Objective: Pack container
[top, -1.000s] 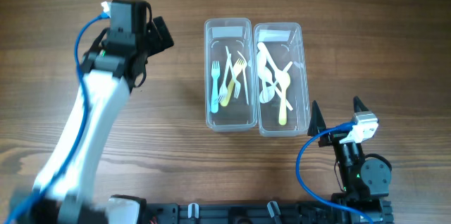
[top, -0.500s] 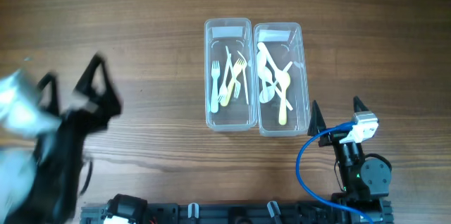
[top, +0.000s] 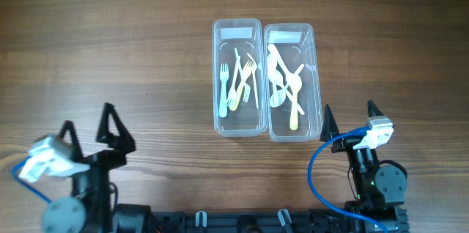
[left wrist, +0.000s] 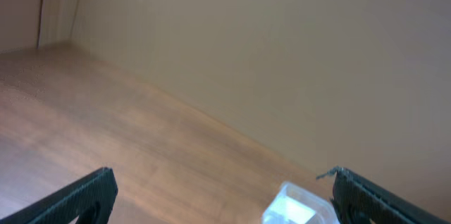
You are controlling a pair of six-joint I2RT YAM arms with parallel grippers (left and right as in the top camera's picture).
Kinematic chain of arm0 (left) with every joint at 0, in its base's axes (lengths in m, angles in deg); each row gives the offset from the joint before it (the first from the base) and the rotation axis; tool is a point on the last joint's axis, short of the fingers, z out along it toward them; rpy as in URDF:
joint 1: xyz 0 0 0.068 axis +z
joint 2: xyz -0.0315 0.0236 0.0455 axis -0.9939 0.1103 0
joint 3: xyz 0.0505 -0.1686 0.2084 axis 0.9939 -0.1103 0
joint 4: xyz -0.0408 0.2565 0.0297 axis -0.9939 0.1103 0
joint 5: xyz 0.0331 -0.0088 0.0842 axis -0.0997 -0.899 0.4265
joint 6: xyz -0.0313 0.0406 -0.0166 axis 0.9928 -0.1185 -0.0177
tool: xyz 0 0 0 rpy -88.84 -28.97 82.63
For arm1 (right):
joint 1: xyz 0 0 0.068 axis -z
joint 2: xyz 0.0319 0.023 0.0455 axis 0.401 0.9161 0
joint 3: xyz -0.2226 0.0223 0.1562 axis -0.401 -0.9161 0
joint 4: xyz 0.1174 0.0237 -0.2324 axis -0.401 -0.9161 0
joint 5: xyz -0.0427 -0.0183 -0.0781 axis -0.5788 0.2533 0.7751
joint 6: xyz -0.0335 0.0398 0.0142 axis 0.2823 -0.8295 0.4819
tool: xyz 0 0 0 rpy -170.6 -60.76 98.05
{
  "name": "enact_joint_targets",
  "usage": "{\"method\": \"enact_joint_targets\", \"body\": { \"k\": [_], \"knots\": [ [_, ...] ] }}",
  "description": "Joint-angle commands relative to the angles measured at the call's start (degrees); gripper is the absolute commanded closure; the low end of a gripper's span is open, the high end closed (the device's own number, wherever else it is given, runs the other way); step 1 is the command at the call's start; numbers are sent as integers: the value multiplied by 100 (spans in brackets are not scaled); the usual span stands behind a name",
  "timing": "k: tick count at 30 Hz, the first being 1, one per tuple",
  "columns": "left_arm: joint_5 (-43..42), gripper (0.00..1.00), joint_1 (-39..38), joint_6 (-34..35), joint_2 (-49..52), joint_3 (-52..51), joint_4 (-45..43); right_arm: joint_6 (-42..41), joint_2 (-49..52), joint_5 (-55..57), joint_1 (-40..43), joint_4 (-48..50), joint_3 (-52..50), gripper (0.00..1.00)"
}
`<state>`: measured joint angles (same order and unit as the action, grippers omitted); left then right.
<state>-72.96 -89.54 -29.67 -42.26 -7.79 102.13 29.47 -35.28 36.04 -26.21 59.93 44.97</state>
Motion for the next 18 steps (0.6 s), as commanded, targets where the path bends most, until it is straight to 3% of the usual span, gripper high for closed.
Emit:
{"method": "enact_joint_targets", "body": {
  "k": [1, 5, 18],
  "knots": [
    [-330, 0, 188, -2, -468, -1023, -455, 55, -72, -2, 24, 20, -7, 0],
    [-501, 0, 240, -2, -920, -2063, -1025, 52, -72, -2, 24, 20, -7, 0],
    [-632, 0, 240, -4, -970, -2800, -1102, 55, -72, -2, 24, 20, -7, 0]
  ]
}}
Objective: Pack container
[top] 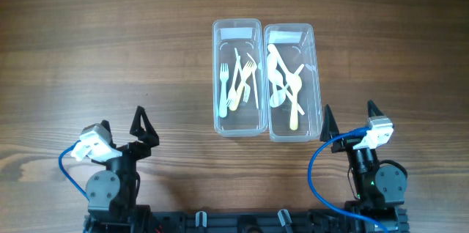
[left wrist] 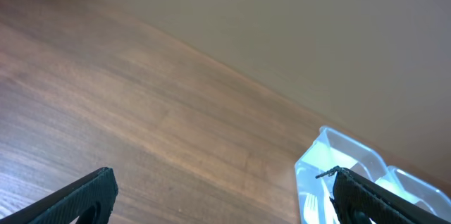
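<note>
Two clear plastic containers stand side by side at the table's middle. The left container (top: 238, 77) holds several plastic forks (top: 236, 83); the right container (top: 292, 80) holds plastic spoons (top: 282, 79). My left gripper (top: 123, 127) stands open at the near left, nothing between its fingers; in the left wrist view the left container (left wrist: 338, 160) shows behind its right finger (left wrist: 373, 199). My right gripper (top: 347, 114) stands open at the near right, just beside the spoon container's near corner, empty.
Bare wooden table (top: 110, 42) stretches around the containers. A beige wall (left wrist: 317, 27) rises past the table's far edge. Blue cables loop at both arm bases.
My left arm has swung right and inward: its gripper was at the far left near edge, and now sits closer to the containers, still open. The right arm has not moved.
</note>
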You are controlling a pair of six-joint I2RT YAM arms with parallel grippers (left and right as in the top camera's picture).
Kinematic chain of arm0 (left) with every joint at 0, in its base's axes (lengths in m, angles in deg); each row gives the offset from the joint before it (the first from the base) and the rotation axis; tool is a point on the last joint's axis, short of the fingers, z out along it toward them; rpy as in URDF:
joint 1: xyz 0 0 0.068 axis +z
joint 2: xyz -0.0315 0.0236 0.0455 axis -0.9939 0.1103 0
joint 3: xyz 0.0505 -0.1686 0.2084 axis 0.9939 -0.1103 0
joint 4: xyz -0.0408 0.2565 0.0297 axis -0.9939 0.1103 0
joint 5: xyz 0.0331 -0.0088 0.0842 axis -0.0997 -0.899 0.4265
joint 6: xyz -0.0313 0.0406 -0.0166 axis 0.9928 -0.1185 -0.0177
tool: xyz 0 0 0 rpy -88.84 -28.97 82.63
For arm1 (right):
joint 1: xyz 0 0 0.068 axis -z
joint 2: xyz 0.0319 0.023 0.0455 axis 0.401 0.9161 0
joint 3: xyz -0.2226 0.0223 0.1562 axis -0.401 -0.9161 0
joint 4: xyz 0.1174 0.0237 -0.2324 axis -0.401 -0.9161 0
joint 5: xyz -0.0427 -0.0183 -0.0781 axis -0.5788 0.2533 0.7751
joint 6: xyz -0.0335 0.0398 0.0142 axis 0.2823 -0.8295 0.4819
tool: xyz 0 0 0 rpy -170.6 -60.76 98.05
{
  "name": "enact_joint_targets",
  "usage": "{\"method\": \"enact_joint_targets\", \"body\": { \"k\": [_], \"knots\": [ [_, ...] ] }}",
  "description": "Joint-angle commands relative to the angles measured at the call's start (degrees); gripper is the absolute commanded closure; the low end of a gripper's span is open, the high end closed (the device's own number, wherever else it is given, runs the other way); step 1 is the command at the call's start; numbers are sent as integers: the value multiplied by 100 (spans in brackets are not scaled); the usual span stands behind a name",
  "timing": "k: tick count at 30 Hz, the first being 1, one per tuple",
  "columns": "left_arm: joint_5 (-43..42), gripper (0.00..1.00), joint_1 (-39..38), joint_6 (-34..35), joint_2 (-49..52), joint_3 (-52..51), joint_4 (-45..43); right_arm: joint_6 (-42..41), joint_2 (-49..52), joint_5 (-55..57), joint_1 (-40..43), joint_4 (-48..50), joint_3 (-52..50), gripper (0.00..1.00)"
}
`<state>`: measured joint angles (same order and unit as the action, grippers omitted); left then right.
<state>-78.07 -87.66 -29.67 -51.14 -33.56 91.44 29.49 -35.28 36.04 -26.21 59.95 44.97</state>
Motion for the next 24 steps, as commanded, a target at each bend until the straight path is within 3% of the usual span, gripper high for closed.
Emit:
{"method": "enact_joint_targets", "body": {
  "k": [1, 24],
  "knots": [
    [-142, 0, 52, -4, -83, -295, -61, 52, -72, -2, 24, 17, -4, 0],
    [-284, 0, 52, -160, -83, -675, -509, 50, -72, -2, 24, 17, -7, 0]
  ]
}}
